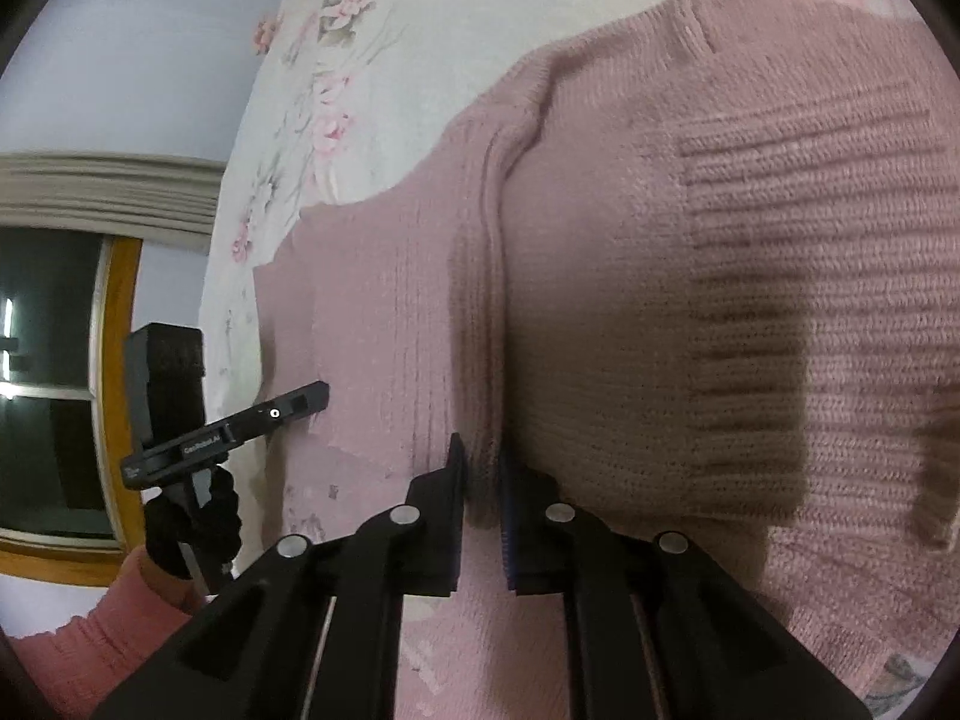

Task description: Fold small clothes

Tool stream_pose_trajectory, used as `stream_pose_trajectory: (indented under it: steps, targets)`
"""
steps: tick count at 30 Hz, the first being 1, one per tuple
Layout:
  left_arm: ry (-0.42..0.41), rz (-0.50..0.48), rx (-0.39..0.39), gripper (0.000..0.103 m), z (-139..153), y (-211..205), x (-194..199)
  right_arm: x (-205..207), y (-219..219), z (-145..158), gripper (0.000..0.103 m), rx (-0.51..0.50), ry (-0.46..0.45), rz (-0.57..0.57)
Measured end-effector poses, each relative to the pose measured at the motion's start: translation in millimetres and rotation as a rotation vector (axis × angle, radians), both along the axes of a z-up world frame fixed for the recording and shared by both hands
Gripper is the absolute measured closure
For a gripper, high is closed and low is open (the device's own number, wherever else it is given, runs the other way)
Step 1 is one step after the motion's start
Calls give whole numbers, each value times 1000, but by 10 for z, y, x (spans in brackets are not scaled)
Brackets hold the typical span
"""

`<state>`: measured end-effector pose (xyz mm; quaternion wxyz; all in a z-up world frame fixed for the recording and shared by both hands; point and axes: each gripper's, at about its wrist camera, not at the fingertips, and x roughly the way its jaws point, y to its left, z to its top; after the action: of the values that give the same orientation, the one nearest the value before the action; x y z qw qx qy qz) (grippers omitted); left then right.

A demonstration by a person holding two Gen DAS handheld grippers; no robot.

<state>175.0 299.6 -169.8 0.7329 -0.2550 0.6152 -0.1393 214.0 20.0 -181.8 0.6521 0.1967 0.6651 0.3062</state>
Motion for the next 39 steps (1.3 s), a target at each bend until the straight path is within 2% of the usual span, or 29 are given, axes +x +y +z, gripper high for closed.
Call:
stream_pose_trajectory:
  steps: [3,4,5,7,9,12,20,24,31,34,39]
  targets:
    - [-13,32,11,87,45,-5,-106,-37,12,26,92,-6,-15,-11]
    - [-12,46,19,84,85,-13,-153,-49,54,70,86,0,-19,-28]
    - [-15,50,27,76,132,-22,-207,-94,69,120,83,2,-34,-42]
    - [-41,40,84,66,285,-49,-355,-262,-8,332,73,4,-105,-46]
    - [-74,15,180,49,468,-84,-592,-490,-114,506,67,0,-151,-52]
    - [-111,3,245,43,668,-40,-1026,-926,-314,653,62,-18,-172,-68]
    - [-91,82,317,39,763,209,-2219,-2093,-840,785,54,-80,-185,-79]
    - [-135,104,354,38,839,218,-2782,-2620,-1022,880,53,-86,-227,-86]
    - [-225,170,320,38,1051,270,-3702,-3621,-1311,1084,51,-39,-296,-140]
    - [-244,198,357,38,1175,229,-4037,-3919,-1382,1243,51,-26,-328,-167]
    - [-257,211,382,29,1303,268,-4424,-4080,-1411,1270,49,-147,-324,-147]
